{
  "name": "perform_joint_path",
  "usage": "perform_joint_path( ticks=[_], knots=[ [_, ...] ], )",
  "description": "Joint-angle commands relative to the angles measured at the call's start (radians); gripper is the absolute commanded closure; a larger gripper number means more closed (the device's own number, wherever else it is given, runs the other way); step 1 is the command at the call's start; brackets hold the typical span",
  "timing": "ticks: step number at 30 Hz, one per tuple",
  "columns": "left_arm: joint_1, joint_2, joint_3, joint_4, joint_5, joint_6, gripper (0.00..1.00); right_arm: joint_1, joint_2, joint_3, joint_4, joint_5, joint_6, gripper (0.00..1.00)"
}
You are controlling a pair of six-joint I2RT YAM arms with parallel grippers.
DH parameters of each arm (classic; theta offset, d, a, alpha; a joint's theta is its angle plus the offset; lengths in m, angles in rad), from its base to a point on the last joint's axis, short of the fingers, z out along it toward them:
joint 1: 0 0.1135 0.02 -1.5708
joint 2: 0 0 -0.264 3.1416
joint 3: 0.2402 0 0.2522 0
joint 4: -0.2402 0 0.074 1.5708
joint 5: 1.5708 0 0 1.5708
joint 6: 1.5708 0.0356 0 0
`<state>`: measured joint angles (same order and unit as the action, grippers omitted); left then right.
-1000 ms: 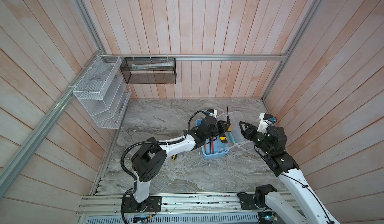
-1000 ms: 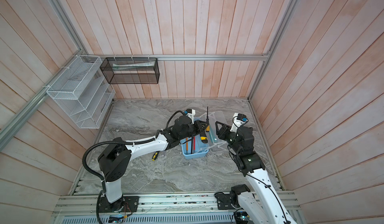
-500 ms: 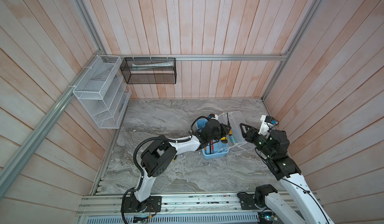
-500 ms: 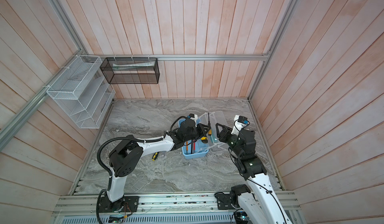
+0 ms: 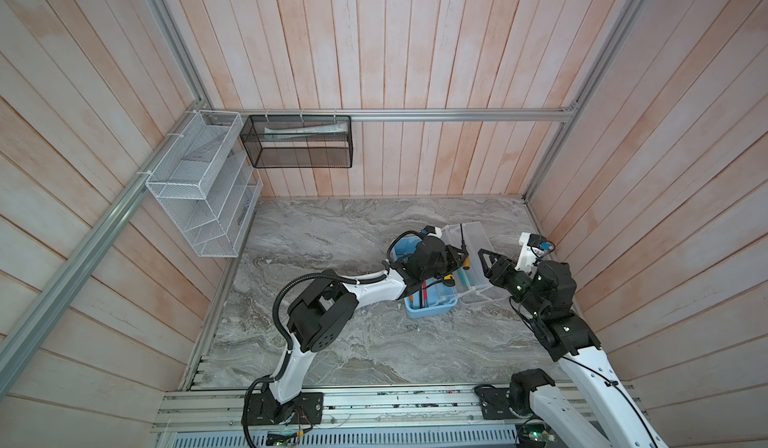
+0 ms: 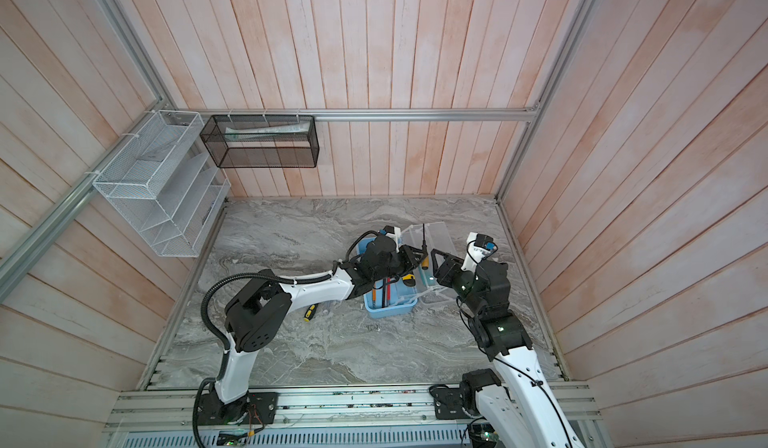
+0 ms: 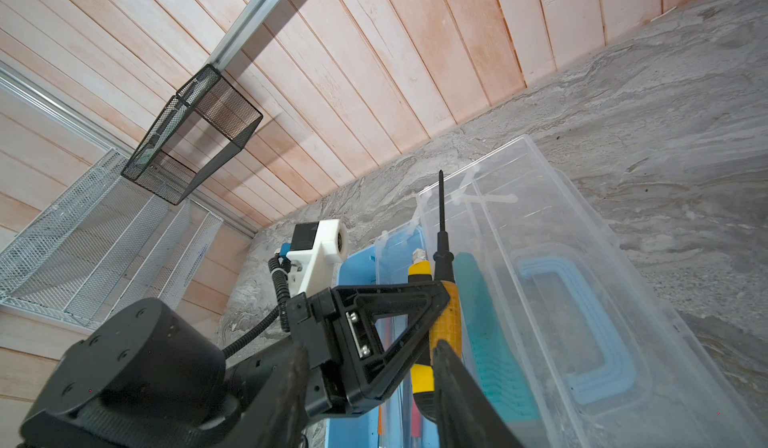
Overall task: Pack the tool kit
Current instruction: 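Open the left gripper and draw it back toward the remaining screwdrivers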
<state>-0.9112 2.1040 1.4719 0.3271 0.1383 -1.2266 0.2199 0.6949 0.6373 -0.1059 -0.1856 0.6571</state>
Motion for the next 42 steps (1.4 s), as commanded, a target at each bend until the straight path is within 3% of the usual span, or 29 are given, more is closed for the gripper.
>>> perform_joint_path(
  ticks=[1,6,12,17,23,26,32,37,42],
  knots=[
    [-0.009,0.017,0.036,-0.016,0.010,-0.002,0.68,-0.008,0.003,0.008,0.007,-0.010,-0.019,0.51],
    [-0.010,0.022,0.046,-0.034,0.009,0.001,0.59,-0.011,-0.001,0.007,0.005,-0.008,-0.024,0.51],
    [-0.009,0.009,0.050,-0.037,0.022,0.028,0.56,-0.014,-0.006,0.012,-0.003,-0.005,-0.028,0.50],
    [0.004,-0.073,0.067,-0.166,-0.018,0.223,0.48,-0.014,0.022,0.039,-0.043,0.003,-0.049,0.51],
    [0.011,-0.251,0.012,-0.421,-0.212,0.482,0.44,0.009,0.076,0.059,-0.068,-0.011,-0.069,0.51],
    [0.030,-0.370,-0.093,-0.507,-0.277,0.536,0.43,0.121,0.136,0.108,-0.111,0.082,-0.086,0.51],
    [0.074,-0.633,-0.299,-0.704,-0.391,0.612,0.39,0.479,0.341,0.269,-0.200,0.413,-0.089,0.50],
    [0.219,-0.899,-0.539,-0.804,-0.319,0.592,0.38,0.632,0.565,0.399,-0.193,0.419,-0.016,0.47],
    [0.476,-1.134,-0.730,-0.795,-0.092,0.575,0.38,0.713,0.813,0.570,-0.246,0.377,0.024,0.45]
  ],
)
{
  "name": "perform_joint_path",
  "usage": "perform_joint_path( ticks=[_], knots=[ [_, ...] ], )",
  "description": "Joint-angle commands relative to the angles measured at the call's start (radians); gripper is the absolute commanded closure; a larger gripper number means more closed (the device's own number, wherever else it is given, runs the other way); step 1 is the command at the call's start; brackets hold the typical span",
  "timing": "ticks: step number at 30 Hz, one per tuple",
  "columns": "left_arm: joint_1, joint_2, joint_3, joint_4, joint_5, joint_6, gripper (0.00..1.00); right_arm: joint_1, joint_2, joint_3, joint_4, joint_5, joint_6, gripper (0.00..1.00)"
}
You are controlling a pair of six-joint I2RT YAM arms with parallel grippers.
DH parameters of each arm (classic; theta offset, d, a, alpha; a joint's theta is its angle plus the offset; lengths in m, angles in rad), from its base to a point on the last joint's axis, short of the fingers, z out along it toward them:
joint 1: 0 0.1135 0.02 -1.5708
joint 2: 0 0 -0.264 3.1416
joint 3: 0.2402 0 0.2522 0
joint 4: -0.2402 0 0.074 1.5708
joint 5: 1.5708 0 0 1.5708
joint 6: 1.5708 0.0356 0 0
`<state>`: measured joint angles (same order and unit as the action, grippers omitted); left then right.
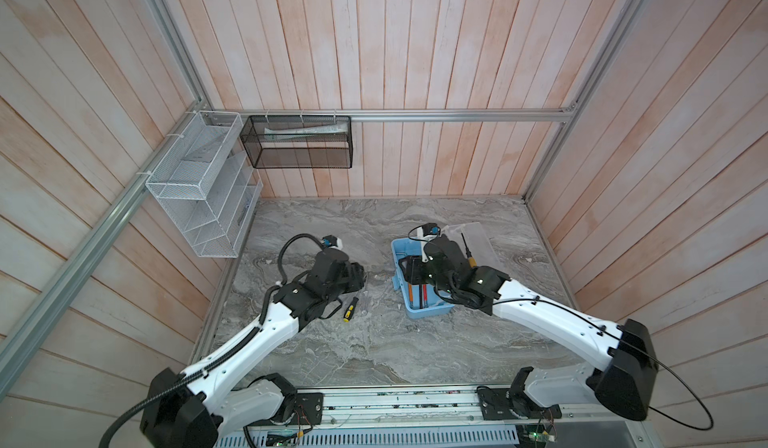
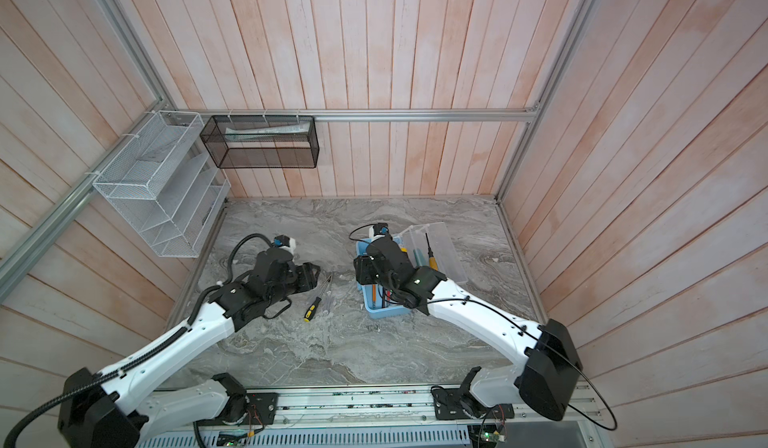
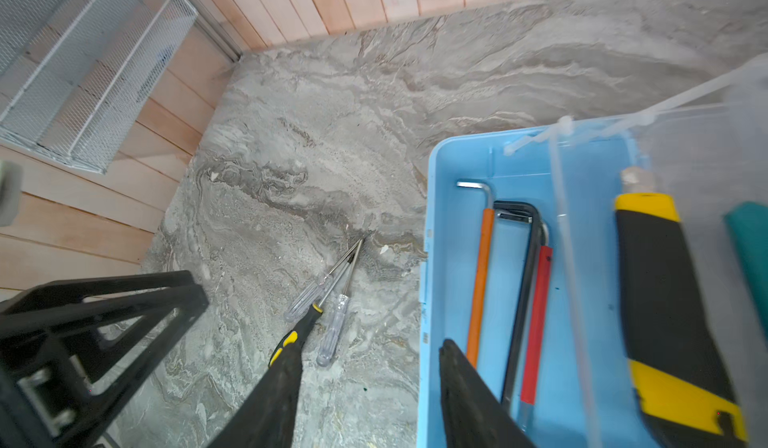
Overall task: Pack the tool kit
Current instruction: 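Open the left gripper and draw it back toward the remaining screwdrivers, then reach the right gripper across to a clear-handled screwdriver and grasp it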
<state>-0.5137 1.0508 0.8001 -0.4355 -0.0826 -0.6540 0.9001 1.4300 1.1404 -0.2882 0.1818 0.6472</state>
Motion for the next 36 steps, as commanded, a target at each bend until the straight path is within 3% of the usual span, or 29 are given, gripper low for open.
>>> perform_joint_path(
  ticks=[1,5,7,12,18,36],
  knots=[
    [0.126,-0.114,-0.084,-0.020,0.174,0.006,0.37,0.037,0.121,0.094,-0.068,-0.029,0.035,0.45],
    [0.254,-0.142,-0.134,0.011,0.322,0.026,0.37,0.037,0.264,0.165,-0.057,-0.164,0.036,0.48],
    [0.304,-0.144,-0.172,0.064,0.408,0.021,0.37,0.037,0.316,0.172,-0.032,-0.195,0.060,0.59],
    [0.337,-0.135,-0.239,0.183,0.502,-0.010,0.37,0.046,0.453,0.271,-0.113,-0.207,0.075,0.61],
    [0.338,-0.077,-0.272,0.252,0.540,-0.015,0.36,0.072,0.548,0.344,-0.177,-0.201,0.063,0.62],
    [0.355,-0.094,-0.318,0.267,0.512,0.002,0.37,0.105,0.686,0.439,-0.272,-0.150,0.039,0.65]
  ],
)
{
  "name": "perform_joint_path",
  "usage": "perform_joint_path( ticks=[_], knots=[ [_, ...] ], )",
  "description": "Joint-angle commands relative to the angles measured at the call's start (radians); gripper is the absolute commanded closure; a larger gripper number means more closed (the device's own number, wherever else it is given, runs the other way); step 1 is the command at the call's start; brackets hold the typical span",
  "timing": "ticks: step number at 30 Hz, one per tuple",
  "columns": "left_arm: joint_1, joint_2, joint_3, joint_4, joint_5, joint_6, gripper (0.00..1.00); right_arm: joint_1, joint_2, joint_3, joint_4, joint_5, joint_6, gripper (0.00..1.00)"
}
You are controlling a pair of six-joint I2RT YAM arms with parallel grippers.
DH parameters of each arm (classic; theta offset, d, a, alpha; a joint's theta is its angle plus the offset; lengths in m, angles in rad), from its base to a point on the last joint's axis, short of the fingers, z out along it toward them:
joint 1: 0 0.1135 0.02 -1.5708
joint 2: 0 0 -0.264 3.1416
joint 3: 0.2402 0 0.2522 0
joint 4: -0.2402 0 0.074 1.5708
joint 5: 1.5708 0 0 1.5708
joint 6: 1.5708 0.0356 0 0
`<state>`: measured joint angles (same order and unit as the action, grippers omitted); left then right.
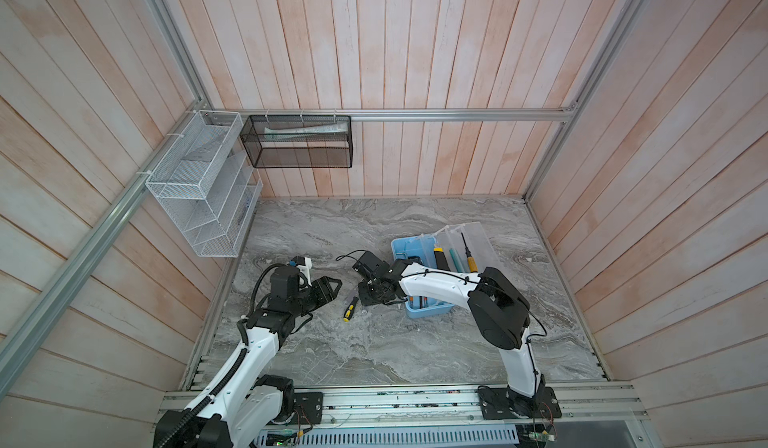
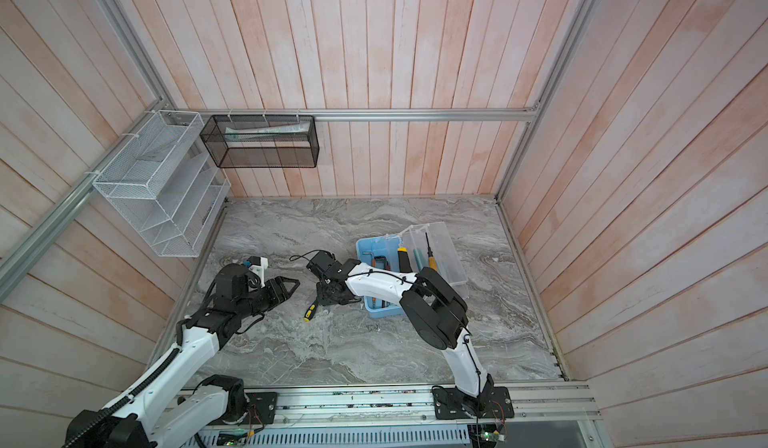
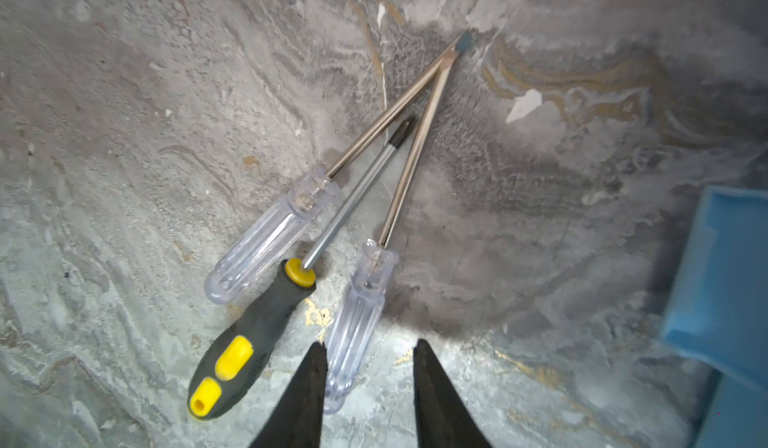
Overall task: Pack the tool kit
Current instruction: 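Reach the right gripper across to a clear-handled screwdriver and grasp it, then lift the clear-handled screwdriver with right gripper and carry it over the box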
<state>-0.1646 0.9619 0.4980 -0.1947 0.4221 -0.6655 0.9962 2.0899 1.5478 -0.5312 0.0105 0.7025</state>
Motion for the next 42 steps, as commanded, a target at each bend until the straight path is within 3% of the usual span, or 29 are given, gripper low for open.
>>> perform_joint_path(
  ticks=[1,12,22,28,33,42],
  knots=[
    [0.007,-0.004,-0.018,0.028,0.007,0.015,0.37,0.010,0.032,0.035,-0.031,0.022,-0.017,0.65],
    [0.006,-0.010,-0.045,0.041,0.000,0.020,0.37,0.016,0.077,0.055,-0.040,0.036,-0.014,0.65],
    [0.005,0.000,-0.045,0.050,-0.002,0.024,0.38,0.027,0.114,0.092,-0.100,0.101,-0.014,0.72],
    [0.006,0.001,-0.049,0.054,0.000,0.020,0.38,0.027,0.110,0.081,-0.107,0.104,-0.011,0.79],
    [0.005,-0.001,-0.052,0.062,0.001,0.010,0.38,0.027,0.090,0.056,-0.107,0.108,-0.011,1.00],
    [0.005,0.021,-0.034,0.076,-0.002,0.006,0.39,0.011,-0.017,-0.011,-0.049,0.084,-0.035,1.00]
  ],
)
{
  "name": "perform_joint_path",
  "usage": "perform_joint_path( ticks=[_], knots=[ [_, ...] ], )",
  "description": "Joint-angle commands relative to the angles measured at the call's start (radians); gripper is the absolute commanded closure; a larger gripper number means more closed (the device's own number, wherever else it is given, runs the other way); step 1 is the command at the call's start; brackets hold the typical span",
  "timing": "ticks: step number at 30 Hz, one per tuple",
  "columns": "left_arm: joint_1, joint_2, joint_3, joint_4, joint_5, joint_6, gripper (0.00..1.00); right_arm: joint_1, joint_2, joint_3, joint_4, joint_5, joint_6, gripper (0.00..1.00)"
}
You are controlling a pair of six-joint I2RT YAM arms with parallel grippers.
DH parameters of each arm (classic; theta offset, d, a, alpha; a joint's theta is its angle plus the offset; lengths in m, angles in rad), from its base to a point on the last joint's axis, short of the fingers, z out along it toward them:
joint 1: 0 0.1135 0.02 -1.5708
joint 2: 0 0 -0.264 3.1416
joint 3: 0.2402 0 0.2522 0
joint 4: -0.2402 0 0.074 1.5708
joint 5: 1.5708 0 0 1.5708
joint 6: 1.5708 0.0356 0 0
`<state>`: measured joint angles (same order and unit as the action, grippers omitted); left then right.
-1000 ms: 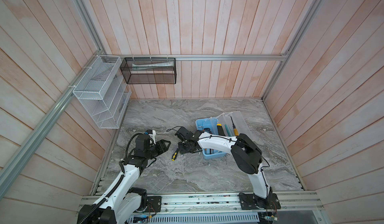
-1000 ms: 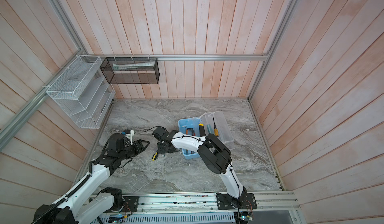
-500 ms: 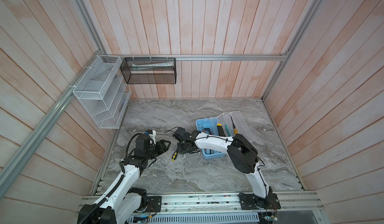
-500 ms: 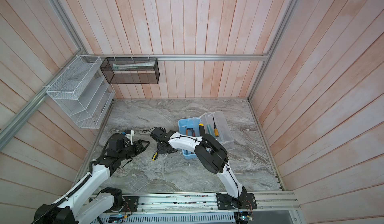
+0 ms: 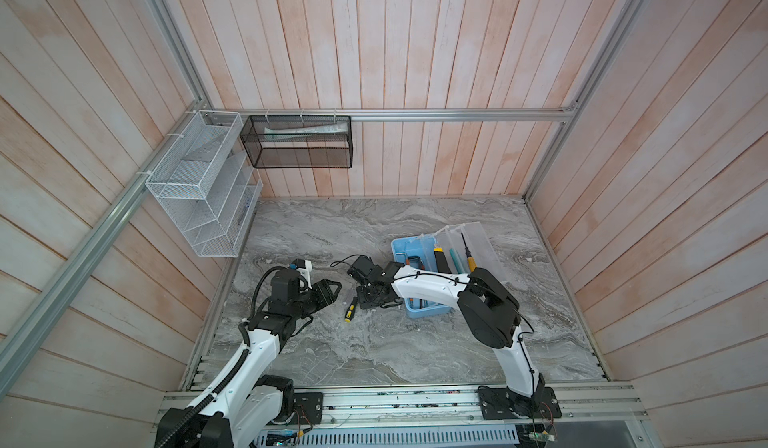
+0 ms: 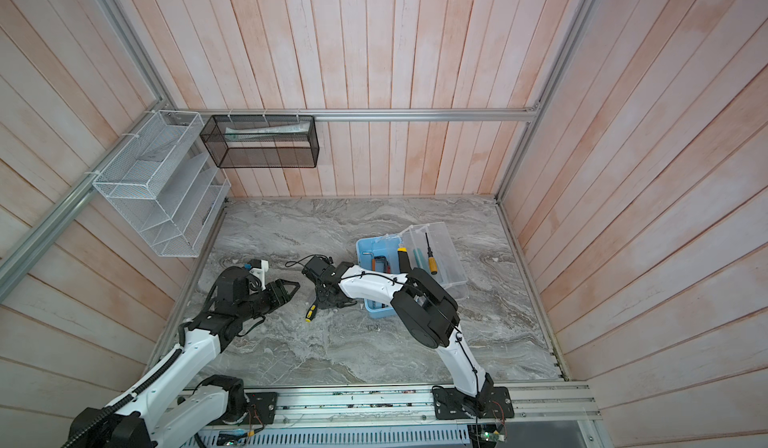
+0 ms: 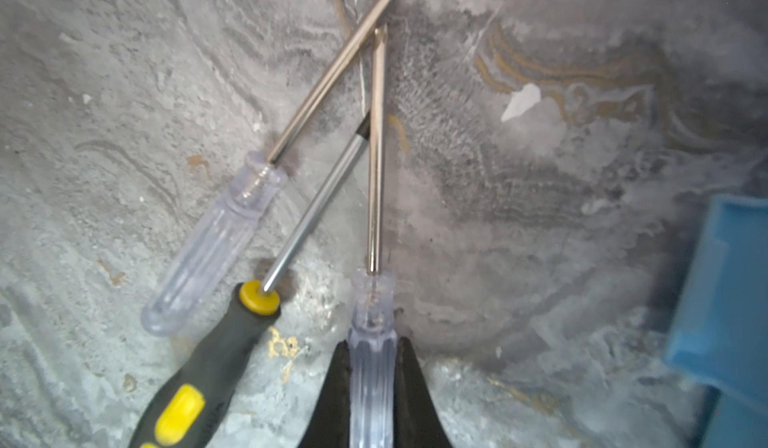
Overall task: Pack the tool kit
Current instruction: 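Lift the clear-handled screwdriver with right gripper and carry it over the box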
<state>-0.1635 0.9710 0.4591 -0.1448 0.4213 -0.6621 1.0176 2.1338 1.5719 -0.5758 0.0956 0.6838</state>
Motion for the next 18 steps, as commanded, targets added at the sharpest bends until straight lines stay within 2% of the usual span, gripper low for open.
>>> perform_joint_path(
  ticks=[1,8,13,18],
  knots=[
    [0.005,0.018,0.008,0.027,-0.001,0.002,0.39,-0.013,-0.078,-0.046,0.011,-0.013,-0.023,1.00],
    [-0.002,0.069,0.040,0.053,0.004,-0.001,0.39,-0.031,-0.220,-0.123,0.060,-0.078,-0.084,1.00],
    [-0.051,0.104,0.089,0.059,-0.027,-0.002,0.39,-0.081,-0.346,-0.136,-0.042,0.015,-0.131,1.00],
    [-0.140,0.167,0.151,0.092,-0.069,-0.010,0.39,-0.220,-0.525,-0.210,-0.111,0.144,-0.183,1.00]
  ],
)
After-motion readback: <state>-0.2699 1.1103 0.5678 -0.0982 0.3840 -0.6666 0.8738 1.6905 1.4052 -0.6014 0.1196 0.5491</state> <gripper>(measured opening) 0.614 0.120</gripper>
